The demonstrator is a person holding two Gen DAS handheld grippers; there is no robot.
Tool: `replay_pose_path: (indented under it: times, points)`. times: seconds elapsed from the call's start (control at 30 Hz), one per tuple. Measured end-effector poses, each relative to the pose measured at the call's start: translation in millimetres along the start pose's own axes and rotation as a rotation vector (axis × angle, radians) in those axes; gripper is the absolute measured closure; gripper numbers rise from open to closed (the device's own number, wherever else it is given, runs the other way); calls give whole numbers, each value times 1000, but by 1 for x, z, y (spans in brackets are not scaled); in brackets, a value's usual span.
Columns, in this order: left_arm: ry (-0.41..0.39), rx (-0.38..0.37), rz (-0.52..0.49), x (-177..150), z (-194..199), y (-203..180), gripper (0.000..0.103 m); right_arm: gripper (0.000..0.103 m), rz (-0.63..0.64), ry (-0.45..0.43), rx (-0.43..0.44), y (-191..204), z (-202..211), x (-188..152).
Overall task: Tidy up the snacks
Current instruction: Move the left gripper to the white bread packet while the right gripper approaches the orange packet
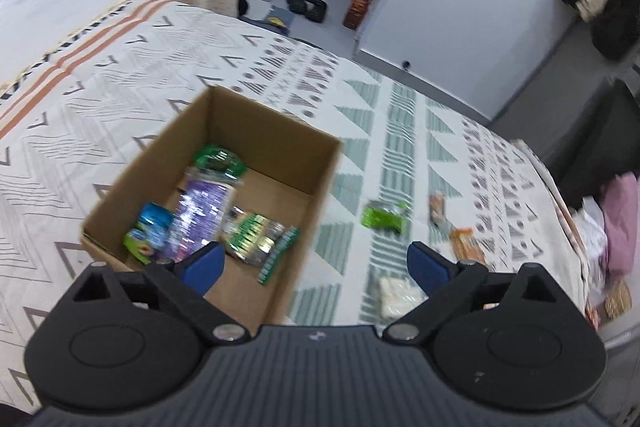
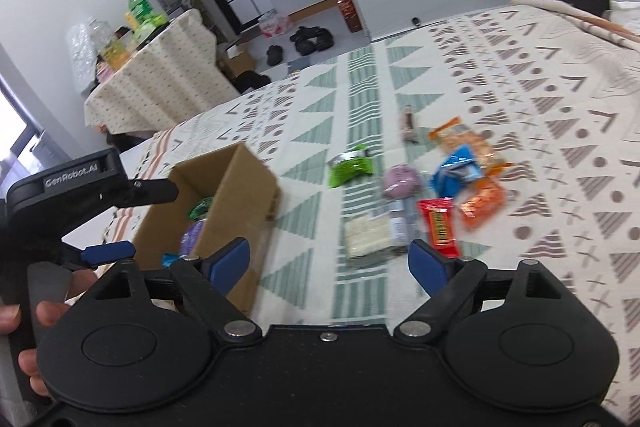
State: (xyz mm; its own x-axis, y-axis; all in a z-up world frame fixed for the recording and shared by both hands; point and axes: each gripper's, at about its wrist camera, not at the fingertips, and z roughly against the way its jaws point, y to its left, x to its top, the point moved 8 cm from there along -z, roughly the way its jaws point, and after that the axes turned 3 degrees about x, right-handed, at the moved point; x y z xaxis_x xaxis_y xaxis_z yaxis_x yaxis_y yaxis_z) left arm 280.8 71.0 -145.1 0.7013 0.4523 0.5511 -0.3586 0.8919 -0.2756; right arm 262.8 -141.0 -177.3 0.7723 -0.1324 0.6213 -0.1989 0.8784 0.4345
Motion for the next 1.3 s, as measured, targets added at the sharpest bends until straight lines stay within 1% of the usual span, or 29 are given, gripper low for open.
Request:
replay_pose_path:
  times: [0.13,0.3,0.4,0.47,0.67,0.73,0.8,0.9,1.03,1.13,1.2,1.3]
  points:
    - [22,-17,-34,-14,-3,-18,5,15,-23,-14,-20,-23,10,1]
    - [49,-58,-40,-28,-6,-35,5,14,-52,-31,-38,-50,19,1]
    - [57,-57,-60,-35,-8,-47,3,13,-67,-36,-46,-65,21,2]
    - [65,-50,-61,-37,-12,-54,2,13,-77,-37,-49,-75,22,2]
    - [87,-18,-34,-44,-24,-71,2,13,-130,-50,-40,-105,22,-3]
    - [87,-1,-25,-45,-29,-75,2,13,-166,-48,-38,-115,20,-6]
    - [96,8,-16,-46,-35,-80,2,13,-203,-45,-11,-121,18,-7]
    - [115,24,-14,-51,-44,-88,2,13,-229,-44,5,-130,12,-7]
    - [127,72,-23,-59,-59,-94,2,14,-259,-53,15,-141,2,-4]
    - [149,86,-12,-65,-72,-95,2,19,-290,-48,14,-150,-8,-4]
    - [161,94,-15,-68,-80,-95,2,27,-309,-45,15,-156,-15,-4]
    - [164,107,-33,-73,-90,-98,2,35,-337,-21,27,-161,-26,-5]
